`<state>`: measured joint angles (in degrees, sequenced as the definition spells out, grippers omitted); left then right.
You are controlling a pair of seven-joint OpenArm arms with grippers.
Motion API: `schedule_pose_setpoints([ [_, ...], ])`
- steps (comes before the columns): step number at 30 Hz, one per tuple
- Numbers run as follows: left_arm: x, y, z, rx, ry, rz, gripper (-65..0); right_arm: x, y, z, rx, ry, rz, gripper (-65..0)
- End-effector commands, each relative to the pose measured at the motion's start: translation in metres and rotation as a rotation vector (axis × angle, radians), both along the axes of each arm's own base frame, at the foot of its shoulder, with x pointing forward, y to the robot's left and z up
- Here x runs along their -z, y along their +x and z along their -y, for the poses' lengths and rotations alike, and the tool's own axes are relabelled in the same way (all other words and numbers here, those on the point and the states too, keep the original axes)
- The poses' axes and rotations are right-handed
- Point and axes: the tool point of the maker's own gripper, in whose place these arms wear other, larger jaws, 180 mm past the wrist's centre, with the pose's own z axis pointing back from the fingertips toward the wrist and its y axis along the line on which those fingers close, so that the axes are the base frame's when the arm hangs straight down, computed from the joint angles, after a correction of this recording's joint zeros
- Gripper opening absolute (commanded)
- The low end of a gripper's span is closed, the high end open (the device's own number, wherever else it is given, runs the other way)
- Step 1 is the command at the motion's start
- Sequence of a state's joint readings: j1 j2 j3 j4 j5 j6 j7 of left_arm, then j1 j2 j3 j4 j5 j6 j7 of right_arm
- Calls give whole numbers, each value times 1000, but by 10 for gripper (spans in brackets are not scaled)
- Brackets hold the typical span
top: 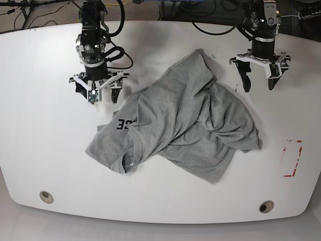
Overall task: Fold the T-shirt properly
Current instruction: 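Lower both grippers from rest toward the grey T-shirt, then reach the right gripper down to the T-shirt hem near the printed letters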
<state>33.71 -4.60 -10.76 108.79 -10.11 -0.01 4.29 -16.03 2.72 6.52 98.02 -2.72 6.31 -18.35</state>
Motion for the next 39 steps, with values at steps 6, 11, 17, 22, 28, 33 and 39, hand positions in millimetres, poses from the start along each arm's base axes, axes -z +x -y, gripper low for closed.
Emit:
schedule_pose_setpoints([
  [6, -12, -9, -3, 15, 31, 27, -218, -24, 29, -7, -44, 25, 98, -238],
  [11, -16, -17, -4, 22, 47, 21, -216, -34, 35, -7, -39, 39, 127, -237],
  [17, -33, -25, -7, 33, 74, 41, -218, -40, 42, -12, -64, 33, 145, -237],
  [22, -40, -26, -7, 46, 87, 50, -218, -49, 48, -16, -79, 32, 168, -237],
  [28, -49, -23, -11, 46, 103, 74, -221, -103, 66, -13, -53, 29, 306, -234],
  [33, -49, -20, -16, 38, 109, 78, -221, -130, 75, -4, -22, 27, 352, -234],
  [39, -43, -12, -15, 26, 89, 76, -215, -134, 80, 26, 44, 5, 272, -237],
])
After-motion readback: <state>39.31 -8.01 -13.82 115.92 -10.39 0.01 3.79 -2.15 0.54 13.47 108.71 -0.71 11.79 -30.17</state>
